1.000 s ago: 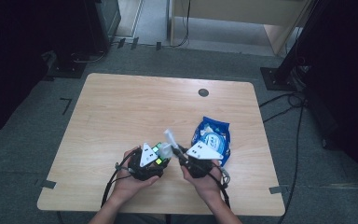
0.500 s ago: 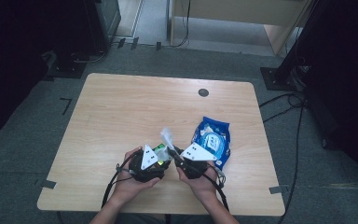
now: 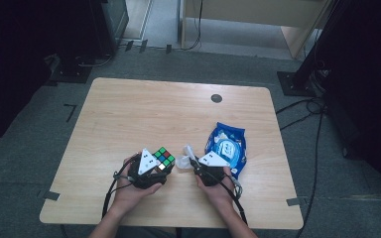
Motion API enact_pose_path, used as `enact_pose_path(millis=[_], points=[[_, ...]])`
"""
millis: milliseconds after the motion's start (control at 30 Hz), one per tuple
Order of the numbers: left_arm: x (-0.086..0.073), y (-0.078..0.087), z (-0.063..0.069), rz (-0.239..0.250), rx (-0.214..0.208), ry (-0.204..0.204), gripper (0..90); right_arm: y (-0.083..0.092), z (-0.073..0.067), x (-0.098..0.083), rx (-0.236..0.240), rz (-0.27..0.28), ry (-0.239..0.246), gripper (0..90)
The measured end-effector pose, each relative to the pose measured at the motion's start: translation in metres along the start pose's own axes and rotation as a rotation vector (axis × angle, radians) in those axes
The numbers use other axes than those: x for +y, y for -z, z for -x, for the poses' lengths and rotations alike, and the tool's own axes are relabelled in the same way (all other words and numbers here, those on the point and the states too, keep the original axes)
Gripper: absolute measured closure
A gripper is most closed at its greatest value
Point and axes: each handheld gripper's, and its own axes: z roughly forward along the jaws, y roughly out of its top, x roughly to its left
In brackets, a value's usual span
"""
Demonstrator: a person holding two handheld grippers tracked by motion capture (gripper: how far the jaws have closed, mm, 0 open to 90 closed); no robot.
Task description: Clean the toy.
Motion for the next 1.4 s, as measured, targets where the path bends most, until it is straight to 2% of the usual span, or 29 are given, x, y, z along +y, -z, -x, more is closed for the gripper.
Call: enact_pose_path(millis=[167,200,233,333,467,533,633,733,833,967,1100,1200,1267,1333,1400], points=[[0.001,0.001,0.0,0.004,0.0,0.001,34.2,-0.001,0.008,-0.001,-0.032,-0.004,0.005,79.1],[0.001,0.001,0.0,0.004,0.001,0.002,34.2,-0.001,0.009,0.0,-0.032,-0.007,0.005,74.6],[0.001,0.001,0.0,0.005,0.001,0.003,34.2,-0.001,0.009,0.001,-0.029,-0.007,-0.005,66.3],[0.001,0.001,-0.002,0.008,0.0,0.009,34.1,0.006,0.005,0.007,0.027,0.019,-0.027,58.1],[0.002,0.003,-0.005,0.015,-0.004,0.019,34.2,0.019,-0.006,0.023,0.085,0.069,-0.016,53.9],[0.003,0.006,-0.008,0.026,-0.008,0.039,34.2,0.02,-0.012,0.023,0.113,0.067,-0.006,51.3],[0.006,0.012,-0.015,0.041,-0.008,0.066,34.1,0.014,-0.019,0.014,0.143,0.049,0.025,43.5],[0.008,0.017,-0.02,0.056,-0.018,0.095,34.1,0.007,-0.029,0.007,0.195,0.052,0.042,36.8],[0.01,0.018,-0.02,0.066,-0.03,0.118,34.1,0.005,-0.042,0.008,0.261,0.075,0.023,28.8],[0.012,0.018,-0.018,0.066,-0.064,0.142,34.1,0.001,-0.055,0.011,0.265,0.118,0.02,17.8],[0.013,0.014,-0.013,0.056,-0.083,0.136,34.1,-0.001,-0.06,0.013,0.244,0.149,0.022,16.5],[0.014,0.012,-0.008,0.049,-0.1,0.13,34.1,-0.001,-0.061,0.013,0.23,0.163,0.036,19.8],[0.015,0.01,-0.005,0.042,-0.104,0.124,34.1,0.0,-0.062,0.013,0.218,0.181,0.058,23.9],[0.015,0.009,-0.004,0.036,-0.108,0.124,34.1,0.002,-0.064,0.012,0.217,0.197,0.096,32.8],[0.014,0.008,-0.004,0.03,-0.113,0.124,34.0,0.003,-0.066,0.012,0.201,0.202,0.139,33.5]])
